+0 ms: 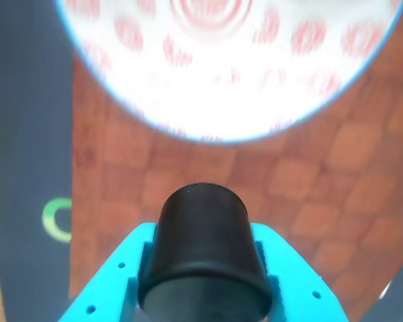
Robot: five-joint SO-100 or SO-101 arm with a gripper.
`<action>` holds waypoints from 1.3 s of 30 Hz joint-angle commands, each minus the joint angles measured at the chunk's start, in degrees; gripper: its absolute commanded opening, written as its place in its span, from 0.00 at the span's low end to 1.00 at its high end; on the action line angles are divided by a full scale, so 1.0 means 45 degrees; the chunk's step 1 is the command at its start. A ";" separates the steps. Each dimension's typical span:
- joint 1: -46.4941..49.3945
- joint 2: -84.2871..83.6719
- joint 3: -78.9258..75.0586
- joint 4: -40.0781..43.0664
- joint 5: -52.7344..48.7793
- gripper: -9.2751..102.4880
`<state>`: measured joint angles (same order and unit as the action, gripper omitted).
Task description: Grasp a black cylinder and put it in the bin.
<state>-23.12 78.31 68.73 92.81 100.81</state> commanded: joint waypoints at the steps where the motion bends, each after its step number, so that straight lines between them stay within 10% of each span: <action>1: 0.0449 -0.1113 -0.2285 -0.0020 -0.0547 0.17; 16: 0.0703 -0.5508 -0.8203 -0.0020 -0.2051 0.17; 31: 0.0684 -0.5937 -0.8398 0.0000 -0.2539 0.35; 39: 0.0781 -0.5859 -0.8574 0.0039 -0.2402 0.29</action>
<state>-20.39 50.36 32.70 92.81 89.82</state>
